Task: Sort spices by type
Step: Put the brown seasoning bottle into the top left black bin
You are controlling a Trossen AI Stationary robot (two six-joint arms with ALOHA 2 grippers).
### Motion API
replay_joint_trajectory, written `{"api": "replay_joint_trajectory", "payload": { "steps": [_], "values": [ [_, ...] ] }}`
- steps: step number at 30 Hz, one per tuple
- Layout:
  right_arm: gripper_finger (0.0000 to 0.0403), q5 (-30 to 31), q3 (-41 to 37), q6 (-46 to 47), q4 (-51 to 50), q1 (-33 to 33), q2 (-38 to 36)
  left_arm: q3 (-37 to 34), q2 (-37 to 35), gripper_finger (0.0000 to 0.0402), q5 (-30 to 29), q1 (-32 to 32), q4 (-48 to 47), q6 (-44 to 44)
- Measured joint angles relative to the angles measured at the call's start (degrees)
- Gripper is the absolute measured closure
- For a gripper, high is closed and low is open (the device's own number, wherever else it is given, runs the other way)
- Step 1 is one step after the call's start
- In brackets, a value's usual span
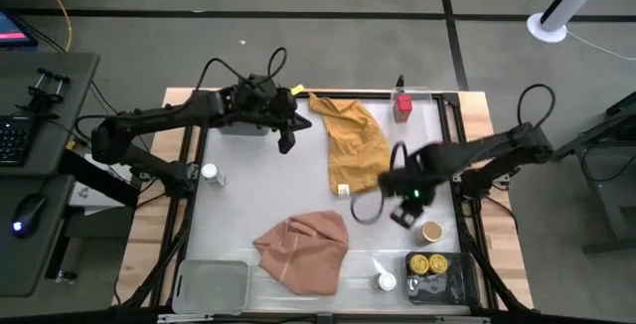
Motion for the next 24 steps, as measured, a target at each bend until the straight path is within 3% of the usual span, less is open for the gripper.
{"api": "replay_joint_trajectory", "payload": {
  "steps": [3,7,11,14,24],
  "values": [
    [0.0386,-6.9,-7.1,4.8,2.0,5.2,-0.1,0.0,0.0,0.0401,0.0,0.4,0.0,0.8],
    [0.0393,-10.8,-12.5,10.5,3.4,10.4,-0.1,0.0,0.0,0.0401,0.0,0.6,0.0,2.9],
    [0.0399,-10.0,-13.9,14.1,5.8,12.5,-0.1,0.0,0.0,0.0401,0.0,0.6,0.1,4.5],
    [0.0401,-6.2,-15.1,16.0,7.0,12.7,-0.2,0.0,0.0,0.0401,0.0,0.6,0.2,4.6],
    [0.0402,-3.4,-20.8,12.4,10.9,10.9,-0.5,0.0,0.0,0.0401,0.1,0.7,2.6,3.5]
  ]
}}
